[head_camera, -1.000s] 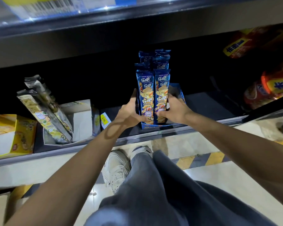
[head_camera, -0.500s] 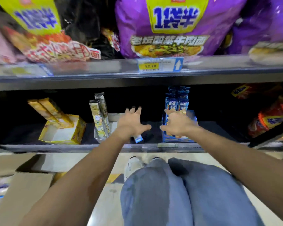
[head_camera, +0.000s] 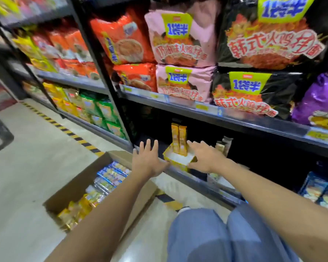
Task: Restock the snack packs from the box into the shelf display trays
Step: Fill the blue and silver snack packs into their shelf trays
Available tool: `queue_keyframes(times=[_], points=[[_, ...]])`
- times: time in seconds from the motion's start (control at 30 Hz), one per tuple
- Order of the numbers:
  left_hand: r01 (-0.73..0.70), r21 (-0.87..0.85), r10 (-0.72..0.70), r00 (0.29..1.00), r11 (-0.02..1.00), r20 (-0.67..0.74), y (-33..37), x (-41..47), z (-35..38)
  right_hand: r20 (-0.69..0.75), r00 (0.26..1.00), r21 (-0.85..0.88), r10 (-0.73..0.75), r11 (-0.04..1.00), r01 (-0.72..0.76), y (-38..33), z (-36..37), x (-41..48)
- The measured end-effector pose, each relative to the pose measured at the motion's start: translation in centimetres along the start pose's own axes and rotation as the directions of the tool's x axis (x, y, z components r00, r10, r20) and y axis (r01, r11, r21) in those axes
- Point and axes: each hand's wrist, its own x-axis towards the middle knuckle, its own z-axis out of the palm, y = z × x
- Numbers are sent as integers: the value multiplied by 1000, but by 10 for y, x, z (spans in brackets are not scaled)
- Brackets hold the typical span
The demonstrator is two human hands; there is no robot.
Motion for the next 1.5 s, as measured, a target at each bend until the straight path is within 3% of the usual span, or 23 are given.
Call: queue_keyframes(times=[0.33, 0.57, 0.8, 1.0, 1.23, 1.4, 1.5], points=[[356, -108, -358, 934, 928, 2, -194, -36, 19, 141, 943, -115, -301, 941, 317, -174, 34, 107], [410, -158, -415, 910, 898, 1, -265, 12, 69, 166, 902, -175, -398, 889, 424, -237, 95, 202], [447, -155, -446, 894, 881, 48, -294, 90, 173, 259, 874, -183, -412, 867, 463, -232, 191, 301], [473, -160, -458, 880, 866, 121, -303, 145, 262, 256, 871, -195, -419, 860, 471, -213, 271, 353], [553, -151, -533, 832, 820, 154, -307, 176, 315, 310, 875, -151, -372, 889, 431, -201, 321, 386], [620, -337, -621, 775, 709, 118, -307, 186, 329, 144, 912, -60, -384, 917, 395, -205, 328, 395], [589, -486, -659, 752, 646, 35, -308, 189, 331, 134, 938, -5, -320, 946, 324, -207, 332, 399]])
